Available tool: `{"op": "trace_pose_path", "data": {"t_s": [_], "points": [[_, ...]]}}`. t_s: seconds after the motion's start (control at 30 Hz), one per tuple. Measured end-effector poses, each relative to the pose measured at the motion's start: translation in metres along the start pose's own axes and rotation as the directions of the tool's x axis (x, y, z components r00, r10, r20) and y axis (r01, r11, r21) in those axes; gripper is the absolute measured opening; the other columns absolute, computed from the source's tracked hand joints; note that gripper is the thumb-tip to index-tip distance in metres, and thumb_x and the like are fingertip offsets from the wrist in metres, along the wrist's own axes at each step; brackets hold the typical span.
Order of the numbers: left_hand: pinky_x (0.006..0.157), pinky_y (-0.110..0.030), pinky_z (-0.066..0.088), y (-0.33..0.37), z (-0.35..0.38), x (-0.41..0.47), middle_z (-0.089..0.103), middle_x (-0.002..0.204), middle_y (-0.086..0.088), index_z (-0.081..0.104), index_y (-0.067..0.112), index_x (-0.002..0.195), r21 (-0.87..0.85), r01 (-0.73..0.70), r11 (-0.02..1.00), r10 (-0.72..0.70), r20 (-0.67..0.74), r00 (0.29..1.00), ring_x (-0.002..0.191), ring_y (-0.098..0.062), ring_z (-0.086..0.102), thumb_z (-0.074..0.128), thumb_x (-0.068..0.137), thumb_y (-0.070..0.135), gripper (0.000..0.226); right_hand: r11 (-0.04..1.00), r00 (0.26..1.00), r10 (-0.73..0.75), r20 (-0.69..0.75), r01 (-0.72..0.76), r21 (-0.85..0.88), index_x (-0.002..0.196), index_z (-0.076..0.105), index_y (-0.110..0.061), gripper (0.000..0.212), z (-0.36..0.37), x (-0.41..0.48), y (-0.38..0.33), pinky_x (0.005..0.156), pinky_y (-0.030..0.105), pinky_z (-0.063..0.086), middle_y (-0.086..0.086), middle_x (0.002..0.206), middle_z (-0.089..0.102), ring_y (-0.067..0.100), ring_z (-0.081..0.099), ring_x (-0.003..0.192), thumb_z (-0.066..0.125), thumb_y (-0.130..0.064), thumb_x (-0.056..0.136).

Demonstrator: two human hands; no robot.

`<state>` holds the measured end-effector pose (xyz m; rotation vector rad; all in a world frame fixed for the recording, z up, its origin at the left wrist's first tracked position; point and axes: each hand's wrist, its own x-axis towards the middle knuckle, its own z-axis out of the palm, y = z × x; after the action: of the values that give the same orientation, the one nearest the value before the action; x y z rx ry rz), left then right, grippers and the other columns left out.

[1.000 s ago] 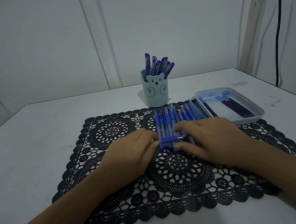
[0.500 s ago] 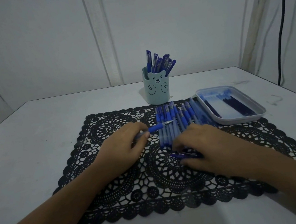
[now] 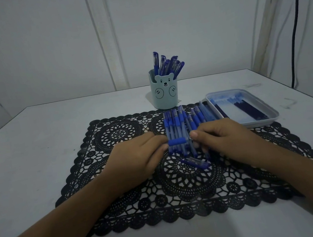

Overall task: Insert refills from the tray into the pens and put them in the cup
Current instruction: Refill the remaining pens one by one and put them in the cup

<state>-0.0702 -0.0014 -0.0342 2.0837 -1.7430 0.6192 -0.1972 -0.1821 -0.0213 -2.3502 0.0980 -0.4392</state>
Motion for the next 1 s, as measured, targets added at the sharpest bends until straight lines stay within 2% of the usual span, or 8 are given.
{"op": "trace_pose_path", "data": {"t_s": [0.17,0.27,0.43,0.53,0.7,0.83,0.93,1.0], "points": [[0.061,-0.004,0.032,-0.004,0.006,0.0,0.043,0.078,0.025,0.058,0.024,0.105,-0.139,0.037,0.99,-0.031,0.039,0.999,0.072,0.008,0.039,0.034,0.093,0.034,0.028,0.999,0.999,-0.046,0.0,0.046,0.01,0.066,0.058,-0.032,0.026,0.002,0.0,0.002,0.049,0.01,0.037,-0.019,0.054,0.058,0.0,0.049,0.047,0.05,-0.03,0.09],[0.066,0.001,0.033,-0.004,0.006,0.001,0.04,0.073,0.031,0.063,0.02,0.105,-0.208,0.069,0.976,-0.058,0.058,0.997,0.07,0.012,0.045,0.032,0.092,0.037,0.038,0.995,0.995,-0.1,-0.019,0.099,-0.024,0.066,0.054,-0.035,0.025,0.003,-0.001,0.002,0.049,0.011,0.037,-0.012,0.055,0.057,0.002,0.05,0.051,0.05,-0.028,0.09],[0.062,-0.008,0.036,-0.004,0.005,0.001,0.049,0.065,0.022,0.064,0.02,0.104,-0.313,0.146,0.938,-0.103,0.151,0.983,0.07,0.001,0.051,0.027,0.089,0.044,0.046,0.984,0.985,-0.165,-0.039,0.162,-0.078,0.068,0.052,-0.038,0.021,0.003,0.0,0.003,0.05,0.018,0.038,-0.009,0.056,0.055,0.01,0.051,0.054,0.048,-0.033,0.088],[0.063,-0.001,0.033,-0.002,0.004,0.0,0.045,0.069,0.028,0.062,0.021,0.103,-0.231,0.109,0.967,-0.088,0.097,0.991,0.068,0.011,0.047,0.031,0.091,0.04,0.038,0.993,0.992,-0.116,-0.047,0.115,-0.023,0.063,0.053,-0.034,0.025,0.003,0.001,0.003,0.049,0.016,0.038,-0.016,0.054,0.055,0.005,0.048,0.05,0.046,-0.038,0.087],[0.048,-0.007,0.03,0.002,0.002,0.0,0.054,0.075,0.014,0.057,0.019,0.101,-0.031,-0.004,0.999,0.004,0.013,1.0,0.058,0.003,0.037,0.036,0.095,0.03,0.025,0.998,0.999,-0.039,0.024,0.037,0.044,0.063,0.057,-0.026,0.037,0.004,0.0,0.0,0.05,0.02,0.039,0.0,0.057,0.055,0.007,0.045,0.049,0.038,-0.054,0.077],[0.062,-0.001,0.034,-0.001,0.0,0.003,0.047,0.072,0.024,0.06,0.021,0.105,-0.248,0.08,0.966,-0.057,0.098,0.994,0.066,0.002,0.044,0.034,0.092,0.037,0.034,0.995,0.996,-0.085,0.013,0.084,0.049,0.062,0.055,-0.03,0.03,0.002,0.0,0.0,0.051,0.023,0.04,-0.005,0.055,0.053,0.009,0.047,0.051,0.04,-0.049,0.08],[0.051,-0.007,0.033,-0.004,-0.003,0.006,0.046,0.056,0.018,0.065,0.015,0.102,-0.391,0.13,0.911,-0.067,0.171,0.983,0.055,-0.001,0.047,0.034,0.089,0.041,0.042,0.991,0.993,-0.119,0.017,0.118,0.059,0.063,0.056,-0.033,0.028,0.002,0.0,0.0,0.052,0.022,0.04,-0.009,0.054,0.053,0.005,0.047,0.051,0.041,-0.048,0.081],[0.046,-0.011,0.031,-0.006,-0.006,0.008,0.046,0.052,0.013,0.066,0.023,0.097,-0.472,0.187,0.861,-0.09,0.221,0.971,0.047,-0.005,0.043,0.033,0.087,0.047,0.042,0.988,0.989,-0.141,0.044,0.139,0.06,0.069,0.057,-0.034,0.022,0.0,-0.001,-0.001,0.05,0.014,0.038,-0.016,0.057,0.055,0.002,0.048,0.052,0.044,-0.046,0.081]]}}
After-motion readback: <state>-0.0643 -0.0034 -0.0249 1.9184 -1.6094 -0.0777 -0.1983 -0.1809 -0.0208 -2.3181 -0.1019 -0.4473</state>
